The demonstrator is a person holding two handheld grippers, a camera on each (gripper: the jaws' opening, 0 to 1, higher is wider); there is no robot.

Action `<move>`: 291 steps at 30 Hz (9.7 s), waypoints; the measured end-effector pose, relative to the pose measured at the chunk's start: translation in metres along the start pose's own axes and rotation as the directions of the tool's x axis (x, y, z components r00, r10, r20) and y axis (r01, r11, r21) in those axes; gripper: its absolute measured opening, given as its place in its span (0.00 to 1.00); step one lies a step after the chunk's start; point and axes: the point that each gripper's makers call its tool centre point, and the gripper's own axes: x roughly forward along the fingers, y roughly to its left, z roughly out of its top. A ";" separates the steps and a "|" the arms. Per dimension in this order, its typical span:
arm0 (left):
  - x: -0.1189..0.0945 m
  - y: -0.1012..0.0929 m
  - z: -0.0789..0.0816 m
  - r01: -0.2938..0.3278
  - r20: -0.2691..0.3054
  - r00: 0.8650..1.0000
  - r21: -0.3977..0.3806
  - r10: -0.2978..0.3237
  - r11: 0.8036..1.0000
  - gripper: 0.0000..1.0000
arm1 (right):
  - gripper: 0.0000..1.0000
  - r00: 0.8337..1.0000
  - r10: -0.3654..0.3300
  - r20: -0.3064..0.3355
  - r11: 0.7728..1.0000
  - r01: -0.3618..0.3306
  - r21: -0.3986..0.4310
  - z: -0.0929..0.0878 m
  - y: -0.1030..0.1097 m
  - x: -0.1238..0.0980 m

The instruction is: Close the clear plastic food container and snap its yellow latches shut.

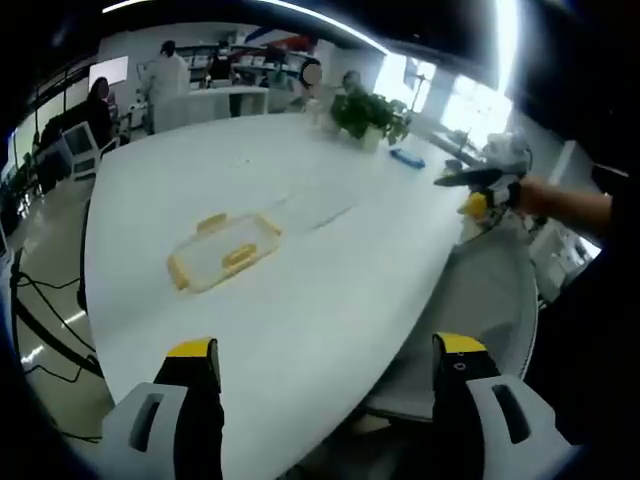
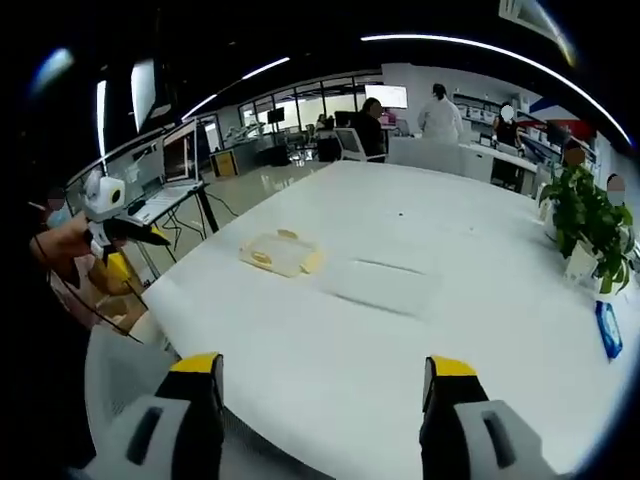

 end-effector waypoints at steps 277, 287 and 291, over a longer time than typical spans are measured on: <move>0.141 0.133 0.113 0.249 -0.337 0.941 0.614 -0.037 0.749 0.35 | 0.36 0.780 0.194 -0.595 0.444 -0.611 -0.656 0.103 -0.035 0.227; 0.152 0.122 0.122 0.267 -0.339 0.939 0.602 -0.061 0.753 0.35 | 0.36 0.780 0.182 -0.599 0.447 -0.608 -0.656 0.098 -0.052 0.221; 0.157 0.117 0.124 0.269 -0.336 0.939 0.603 -0.066 0.751 0.35 | 0.37 0.775 0.178 -0.606 0.446 -0.613 -0.652 0.096 -0.058 0.219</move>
